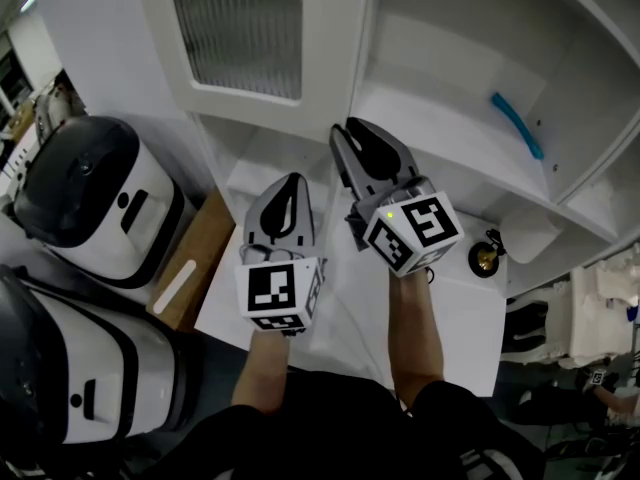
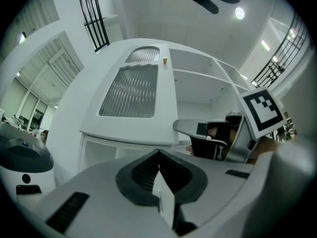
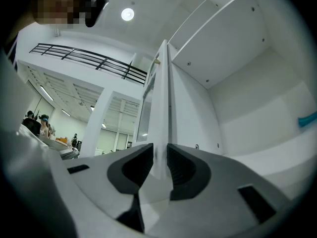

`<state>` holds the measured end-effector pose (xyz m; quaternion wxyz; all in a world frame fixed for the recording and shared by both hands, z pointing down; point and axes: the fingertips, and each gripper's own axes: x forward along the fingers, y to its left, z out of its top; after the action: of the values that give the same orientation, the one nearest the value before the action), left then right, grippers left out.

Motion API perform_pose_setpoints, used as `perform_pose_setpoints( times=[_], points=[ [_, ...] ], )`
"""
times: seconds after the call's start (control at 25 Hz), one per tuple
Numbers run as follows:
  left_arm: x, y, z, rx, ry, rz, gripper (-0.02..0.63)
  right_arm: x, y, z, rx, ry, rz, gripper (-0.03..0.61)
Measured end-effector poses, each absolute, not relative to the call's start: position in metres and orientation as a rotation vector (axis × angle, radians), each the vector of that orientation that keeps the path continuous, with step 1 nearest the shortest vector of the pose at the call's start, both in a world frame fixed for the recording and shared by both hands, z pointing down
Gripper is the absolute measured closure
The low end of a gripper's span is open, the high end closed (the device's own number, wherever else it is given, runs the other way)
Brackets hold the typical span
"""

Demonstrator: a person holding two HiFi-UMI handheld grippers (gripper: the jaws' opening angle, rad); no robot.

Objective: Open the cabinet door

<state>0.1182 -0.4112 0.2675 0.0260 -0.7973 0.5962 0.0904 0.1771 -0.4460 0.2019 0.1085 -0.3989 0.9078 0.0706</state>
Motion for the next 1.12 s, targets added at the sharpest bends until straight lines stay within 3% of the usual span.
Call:
perform_pose_setpoints(
  times=[1.12],
  points=[
    [0.067,-0.375,0.265,-2.616,1.683,0.380,0.600,0.146,-0.375,0.198,-1.234,2.487,0.136,0.492]
  ],
)
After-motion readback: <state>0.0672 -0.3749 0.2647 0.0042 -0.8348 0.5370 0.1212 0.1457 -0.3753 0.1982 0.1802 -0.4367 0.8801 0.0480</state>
